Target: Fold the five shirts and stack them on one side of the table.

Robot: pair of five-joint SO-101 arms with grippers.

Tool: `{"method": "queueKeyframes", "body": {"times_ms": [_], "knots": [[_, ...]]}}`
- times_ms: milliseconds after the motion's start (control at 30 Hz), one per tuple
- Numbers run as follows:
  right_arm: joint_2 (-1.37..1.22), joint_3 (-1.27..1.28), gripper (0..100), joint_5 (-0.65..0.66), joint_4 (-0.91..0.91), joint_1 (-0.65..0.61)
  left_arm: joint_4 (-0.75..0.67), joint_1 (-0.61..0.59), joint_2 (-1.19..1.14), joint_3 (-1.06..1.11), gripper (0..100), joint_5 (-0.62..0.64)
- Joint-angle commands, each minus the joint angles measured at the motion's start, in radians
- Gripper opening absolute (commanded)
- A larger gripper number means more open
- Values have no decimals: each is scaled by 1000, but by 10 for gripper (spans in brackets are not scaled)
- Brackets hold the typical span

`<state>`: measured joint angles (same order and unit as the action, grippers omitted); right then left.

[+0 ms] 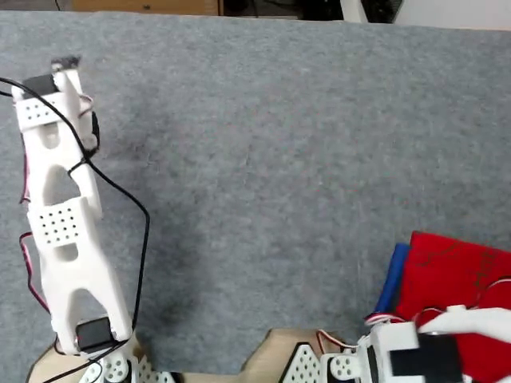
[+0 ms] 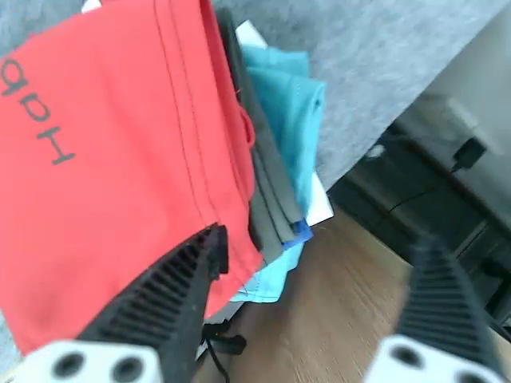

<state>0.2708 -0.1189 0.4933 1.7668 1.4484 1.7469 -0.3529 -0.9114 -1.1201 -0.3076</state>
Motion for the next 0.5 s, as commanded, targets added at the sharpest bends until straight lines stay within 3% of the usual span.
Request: {"method": "queueKeyframes", "body": {"times_ms": [0,33,167,267,367,467], "knots": [[154,-2,51,-5,20,-131,15,20,274,121,18,0],[194,21,0,-29,18,-188,15,26,343,190,18,0],[369,117,66,-89,17,-479,12,72,619,526,18,0],[472,213,65,-170,-9,-794,0,133,829,807,18,0],[535,371,65,-278,-126,-1073,-121,166,1072,1119,18,0],[604,512,42,-359,-255,-1259,-292,163,1345,1464,18,-2]]}}
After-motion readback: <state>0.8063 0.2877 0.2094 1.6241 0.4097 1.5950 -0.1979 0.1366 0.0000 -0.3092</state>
